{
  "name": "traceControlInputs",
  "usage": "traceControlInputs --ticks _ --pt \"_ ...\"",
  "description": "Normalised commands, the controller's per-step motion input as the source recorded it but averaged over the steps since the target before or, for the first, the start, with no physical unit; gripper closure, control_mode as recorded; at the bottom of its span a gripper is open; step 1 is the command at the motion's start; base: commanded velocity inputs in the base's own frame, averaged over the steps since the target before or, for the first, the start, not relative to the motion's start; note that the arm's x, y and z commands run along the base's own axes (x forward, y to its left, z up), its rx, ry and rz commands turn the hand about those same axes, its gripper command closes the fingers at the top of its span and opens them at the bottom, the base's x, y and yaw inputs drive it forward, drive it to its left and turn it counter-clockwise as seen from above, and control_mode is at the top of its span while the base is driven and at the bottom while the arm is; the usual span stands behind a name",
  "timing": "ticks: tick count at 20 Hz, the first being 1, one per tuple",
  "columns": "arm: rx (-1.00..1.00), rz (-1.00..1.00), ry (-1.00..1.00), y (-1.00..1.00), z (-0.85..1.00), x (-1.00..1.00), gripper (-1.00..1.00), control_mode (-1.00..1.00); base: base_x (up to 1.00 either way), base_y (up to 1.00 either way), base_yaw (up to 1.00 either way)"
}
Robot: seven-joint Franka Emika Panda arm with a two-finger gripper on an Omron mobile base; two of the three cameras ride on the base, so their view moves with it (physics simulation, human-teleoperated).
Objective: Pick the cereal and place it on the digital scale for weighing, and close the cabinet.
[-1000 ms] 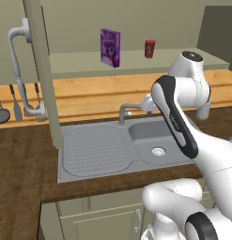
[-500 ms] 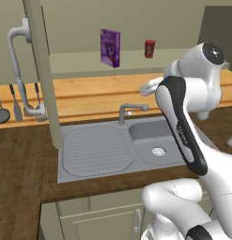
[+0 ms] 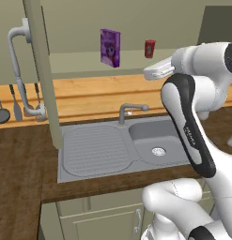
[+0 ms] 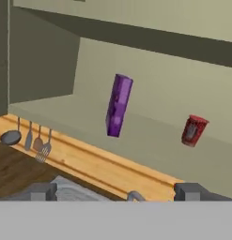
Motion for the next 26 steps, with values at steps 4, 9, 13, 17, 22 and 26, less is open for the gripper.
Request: traceControlInputs --ticks 4,9,13,17,22,26 --pt "0.03 0.05 -0.15 0.00 0.37 0.23 -1.00 -1.00 0.00 0.00 0.00" --pt "0.12 0.00 0.00 0.00 0.15 0.19 -1.00 -1.00 0.00 0.00 0.00" --pt "0.13 0.00 0.00 0.00 0.00 0.19 -1.00 -1.00 0.00 0.00 0.00" --pt "0.05 0.00 0.00 0.02 0.00 0.28 -1.00 -1.00 0.00 0.00 0.00" --pt "0.03 0.00 0.00 0.20 0.00 0.48 -1.00 -1.00 0.00 0.00 0.00" --pt "0.03 0.00 -0.01 0.30 0.00 0.57 -1.00 -1.00 0.00 0.00 0.00"
